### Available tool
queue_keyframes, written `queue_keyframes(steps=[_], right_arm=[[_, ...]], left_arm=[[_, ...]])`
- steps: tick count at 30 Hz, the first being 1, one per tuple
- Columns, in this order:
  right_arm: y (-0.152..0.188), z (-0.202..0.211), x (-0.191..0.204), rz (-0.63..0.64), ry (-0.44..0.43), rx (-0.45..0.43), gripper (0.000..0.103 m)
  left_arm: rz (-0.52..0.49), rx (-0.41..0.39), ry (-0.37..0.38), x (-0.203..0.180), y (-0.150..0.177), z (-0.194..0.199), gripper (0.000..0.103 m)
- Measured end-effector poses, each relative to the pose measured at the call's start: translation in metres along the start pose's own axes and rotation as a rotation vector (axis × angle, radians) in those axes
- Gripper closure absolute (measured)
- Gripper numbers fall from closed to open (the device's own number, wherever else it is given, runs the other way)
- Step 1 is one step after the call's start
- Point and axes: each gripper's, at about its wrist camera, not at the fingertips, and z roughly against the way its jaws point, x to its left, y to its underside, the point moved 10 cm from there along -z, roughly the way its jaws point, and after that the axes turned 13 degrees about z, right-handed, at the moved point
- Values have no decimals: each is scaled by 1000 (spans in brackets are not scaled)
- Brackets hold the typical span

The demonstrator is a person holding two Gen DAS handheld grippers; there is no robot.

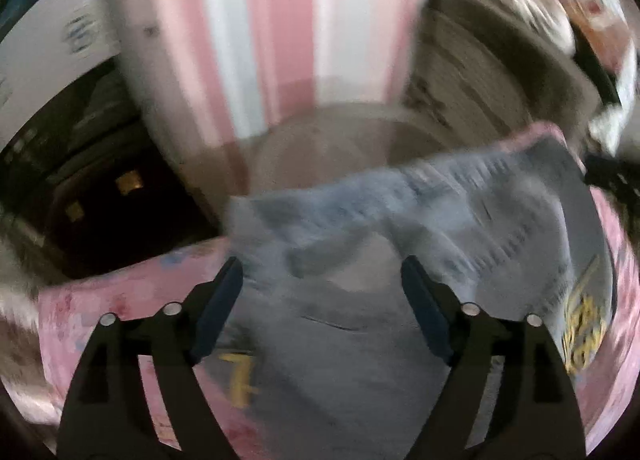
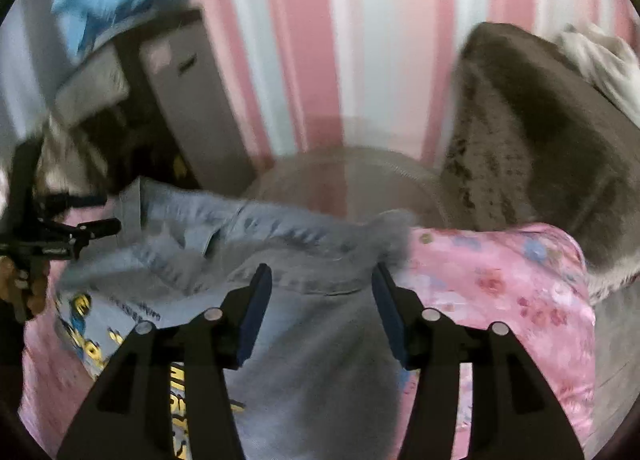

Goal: Fold large clothes

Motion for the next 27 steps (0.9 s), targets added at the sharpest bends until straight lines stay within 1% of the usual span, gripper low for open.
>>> queue_keyframes(steps=[2,3,4,5,6,7,8,9,11,13,15,17,19,20,21,22,23,24,26,27], right_arm=[[8,-19,2,36,45,79,46],[14,-32,0,28,54,118,46],[19,-39,0,14,40,133,48],[24,-46,0,12,46,148,70],[27,-50,1,7,47,159,92],[30,-53,1,-9,35,154,103],[32,-53,3,-3,43,127,103],[32,-51,3,2,55,106,103],[30,-42,0,-6,79,51,103],[20,-22,-7,-44,104,-36,103],[12,-3,-19,-89,116,-97,103],[7,4,-28,-109,121,-103,103],[4,10,-36,-123,136,-116,103],[4,10,-36,-123,138,-114,103],[5,10,-36,-123,142,-114,103],[6,9,-35,-127,142,-111,103],[8,7,-35,-130,136,-107,103],[10,8,-31,-133,122,-104,102],[17,13,-29,-130,120,-109,100],[22,18,-28,-129,109,-116,100]], left_arm=[[-56,51,-23,-13,15,-15,20],[-100,82,-40,-21,23,-24,27],[-122,98,-39,-26,29,-31,36],[-132,130,-13,-31,36,-37,68],[-129,154,18,-35,41,-42,98],[-132,161,27,-39,45,-45,100],[-154,137,1,-40,45,-44,101],[-156,122,-4,-40,44,-42,102],[-138,89,2,-38,40,-35,103],[-98,27,29,-34,30,-20,103],[-37,-46,60,-28,14,-2,103],[20,-120,95,-23,-5,18,103],[89,-220,140,-18,-34,47,103],[107,-249,139,-17,-45,53,103],[106,-274,95,-13,-62,56,103],[102,-250,61,-9,-73,47,103],[117,-214,53,-7,-78,37,103],[136,-140,18,-1,-81,12,103],[133,-92,-55,6,-77,-10,103],[140,-77,-49,10,-74,-15,103]])
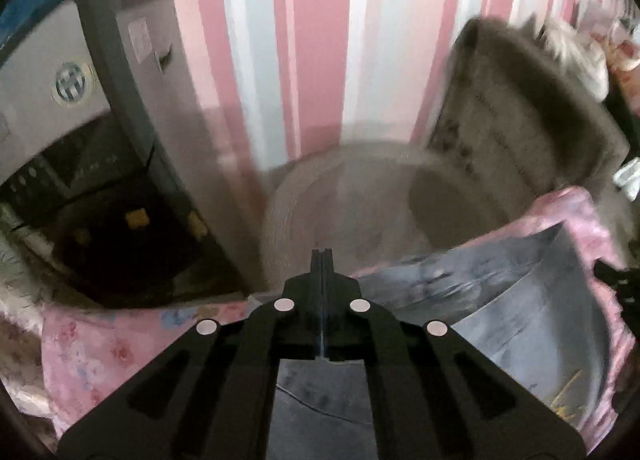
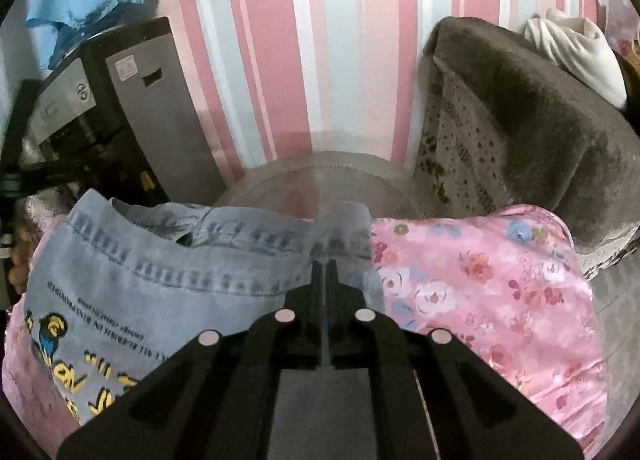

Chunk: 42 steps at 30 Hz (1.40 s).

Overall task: Fold large clothes
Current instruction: 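Grasp the grey printed sweatshirt with the left tool while the right tool grasps its other edge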

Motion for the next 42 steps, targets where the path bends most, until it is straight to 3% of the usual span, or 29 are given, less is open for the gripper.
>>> queue_keyframes(steps=[1,2,3,4,5,7,10,17,22,25,27,28,29,30,33,35,40,42], right_arm=[[3,3,-1,-3,-5,-9,98],[6,7,-2,-8,-9,-19,77],[10,13,-4,-16,-3,-28,64],[14,17,-5,-17,3,-37,41],[19,21,-4,-5,4,-36,40],[29,24,2,26,13,-20,40],[45,29,9,59,37,-5,40],[85,58,5,9,56,-27,34],[118,64,3,-70,4,3,34],[131,56,10,-120,-40,14,38],[129,51,20,-116,-83,-8,74],[123,54,22,-108,-47,-36,94],[116,61,24,-93,-26,-70,96],[111,67,24,-95,-17,-98,96],[95,93,16,-136,-4,-191,97],[98,90,11,-156,-4,-166,97],[148,61,4,-190,-13,-42,97],[151,65,4,-195,-32,-39,97]], left_arm=[[18,-1,13,4,4,2,103],[31,0,17,8,10,4,93],[36,4,15,12,16,7,60],[35,-5,9,20,17,13,39],[26,-49,-24,28,23,24,18],[-5,-107,-72,41,33,42,11],[10,-120,-58,55,55,64,4],[75,-79,18,78,129,92,3],[60,-16,77,69,168,90,3],[67,-44,89,63,175,88,6],[83,-12,165,55,173,80,36],[89,-22,135,58,169,78,48],[73,-37,102,60,166,77,69],[67,-59,98,62,161,81,79],[131,-56,158,70,159,91,82],[140,-49,160,78,163,90,82],[200,-10,240,89,184,81,80],[193,-5,230,90,186,82,72]])
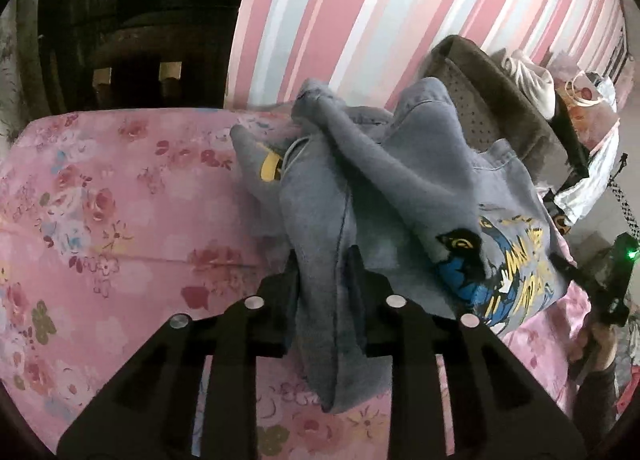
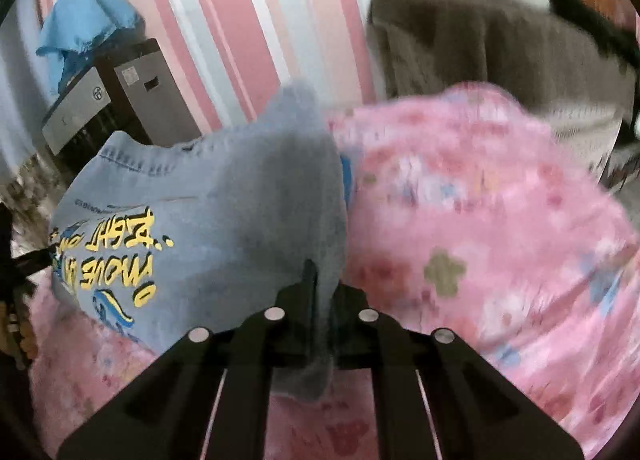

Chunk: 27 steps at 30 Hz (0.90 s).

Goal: Fold large clothes

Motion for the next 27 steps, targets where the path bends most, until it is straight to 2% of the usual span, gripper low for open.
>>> queue_keyframes(steps=[1,2,3,4,5,7,9,11,14,19,21,22,23,25,26,27], right_arm=[[-3,4,2,22,6,0,96],[-7,10,4,29,4,-9,92],[-10,12,3,23,-3,-23,91],[-13,17,3,11,-14,-37,82],[-13,19,4,1,-14,-43,56],[-15,28,2,-10,3,-72,33],[-15,32,5,-8,-4,-76,33],[-15,32,6,-26,-15,-72,29],[-11,22,7,-53,-45,-51,28],[-5,-10,18,-106,-127,-2,28],[-4,-26,28,-127,-172,10,28],[-5,-32,34,-116,-159,7,28],[-6,-34,39,-95,-143,2,29],[-10,-41,54,-33,-96,5,33],[-11,-42,56,-18,-81,4,51],[-15,-41,60,-10,-93,-1,62]], left_arm=[[-15,-4,-28,0,0,1,68],[-40,-18,-68,0,-3,2,61],[-73,-53,-125,-3,-5,7,42],[-93,-81,-165,-4,-7,13,28],[-108,-103,-175,-9,-8,19,4],[-124,-145,-158,-20,-7,32,3],[-147,-132,-158,-28,-2,33,3],[-148,-124,-174,-27,2,31,3],[-106,-87,-163,-19,8,18,3],[23,1,-41,-6,13,-12,3],[99,58,45,-1,14,-28,3],[135,87,85,0,15,-35,3],[159,103,112,-1,15,-40,3],[135,97,117,-10,14,-44,4],[124,106,146,-20,15,-45,19],[107,101,139,-25,14,-45,24]])
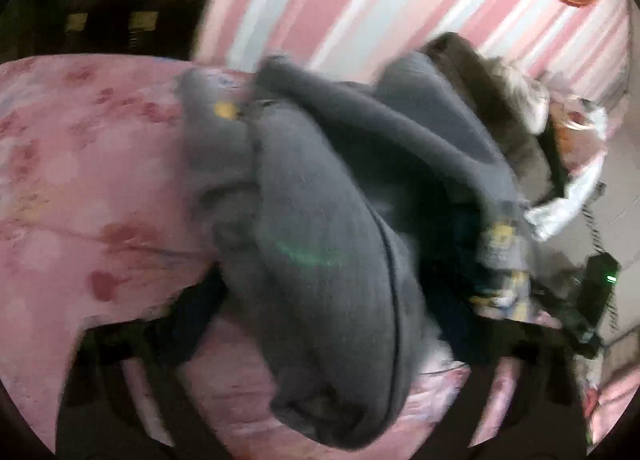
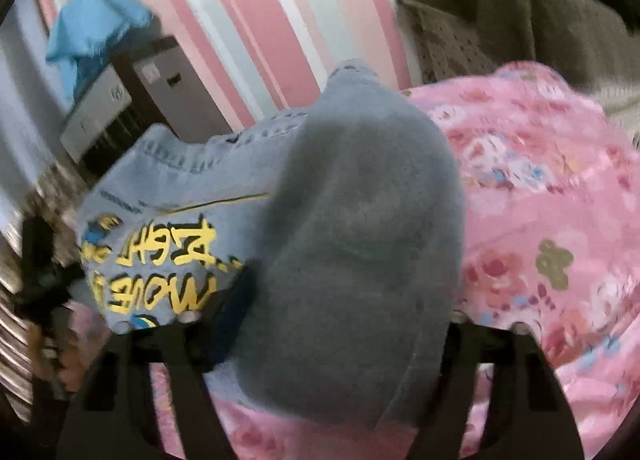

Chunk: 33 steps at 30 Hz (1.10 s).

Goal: Fold large clothes

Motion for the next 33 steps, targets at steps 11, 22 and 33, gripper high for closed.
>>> queue_keyframes(steps=[11,22,33], right_arm=[[-28,102,47,219,-14,-149,74],[119,139,54,294,-56,112,62],[119,159,59,250,-127,171,53]], left_arm=[[-230,-83,-83,-35,22,84,56],[-248,73,-88,15,180,145,37],[-252,-120,-342,41,148,203,3]])
